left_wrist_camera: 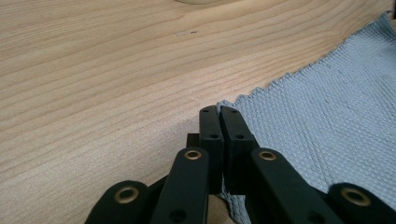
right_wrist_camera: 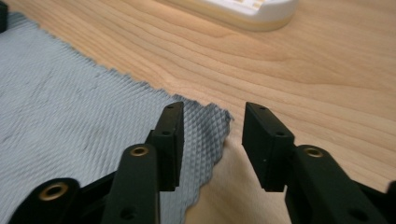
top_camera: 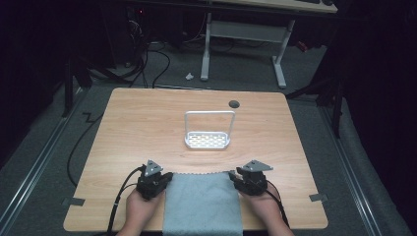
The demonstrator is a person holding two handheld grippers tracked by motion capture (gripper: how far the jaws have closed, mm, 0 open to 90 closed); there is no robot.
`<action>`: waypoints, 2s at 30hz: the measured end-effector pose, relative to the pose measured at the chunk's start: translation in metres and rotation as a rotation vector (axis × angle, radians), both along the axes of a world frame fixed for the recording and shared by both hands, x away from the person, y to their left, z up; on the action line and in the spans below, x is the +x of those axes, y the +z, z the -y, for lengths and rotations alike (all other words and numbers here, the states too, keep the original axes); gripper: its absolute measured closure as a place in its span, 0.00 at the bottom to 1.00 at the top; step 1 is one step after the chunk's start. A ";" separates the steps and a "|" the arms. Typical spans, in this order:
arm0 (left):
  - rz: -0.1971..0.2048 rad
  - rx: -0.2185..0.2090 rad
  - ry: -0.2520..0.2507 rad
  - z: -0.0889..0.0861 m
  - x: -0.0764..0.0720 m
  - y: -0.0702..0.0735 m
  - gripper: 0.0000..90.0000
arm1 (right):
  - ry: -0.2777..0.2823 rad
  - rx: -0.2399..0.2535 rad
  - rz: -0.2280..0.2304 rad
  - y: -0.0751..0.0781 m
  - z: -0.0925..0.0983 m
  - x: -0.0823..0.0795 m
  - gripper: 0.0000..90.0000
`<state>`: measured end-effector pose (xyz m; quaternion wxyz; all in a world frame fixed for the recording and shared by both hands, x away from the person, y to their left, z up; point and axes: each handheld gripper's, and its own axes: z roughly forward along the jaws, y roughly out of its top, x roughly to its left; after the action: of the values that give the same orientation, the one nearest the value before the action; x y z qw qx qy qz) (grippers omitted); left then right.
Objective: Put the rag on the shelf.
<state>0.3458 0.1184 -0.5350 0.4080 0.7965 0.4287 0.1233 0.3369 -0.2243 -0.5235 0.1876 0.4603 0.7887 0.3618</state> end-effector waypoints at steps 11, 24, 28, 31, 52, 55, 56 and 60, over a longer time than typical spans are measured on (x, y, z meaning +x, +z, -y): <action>0.006 0.009 -0.001 0.001 -0.001 0.000 0.98 | -0.018 -0.031 0.011 -0.007 -0.007 0.000 0.70; 0.028 -0.024 0.006 -0.002 -0.004 0.004 0.98 | 0.006 -0.018 0.048 -0.004 -0.005 -0.004 0.99; 0.055 -0.064 0.010 -0.004 -0.008 0.010 0.98 | 0.001 0.000 0.092 0.002 -0.003 -0.010 0.99; 0.068 -0.076 0.010 -0.005 -0.010 0.013 0.99 | -0.002 0.008 0.117 0.004 -0.001 -0.013 0.99; 0.280 -0.209 -0.018 -0.003 -0.045 0.064 0.99 | 0.005 0.098 0.358 0.052 0.005 -0.052 0.99; 0.301 -0.216 -0.022 -0.003 -0.047 0.071 0.99 | 0.006 0.104 0.386 0.059 0.005 -0.055 0.99; 0.310 -0.218 -0.020 -0.004 -0.047 0.074 0.99 | 0.004 0.108 0.391 0.062 0.005 -0.056 0.99; 0.337 -0.221 -0.016 -0.005 -0.045 0.083 0.99 | -0.002 0.119 0.417 0.072 0.006 -0.055 0.99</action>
<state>0.3012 0.1230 -0.4516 0.5597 0.7185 0.3591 0.2038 0.2814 -0.2299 -0.4515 0.3198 0.3866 0.7095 0.4949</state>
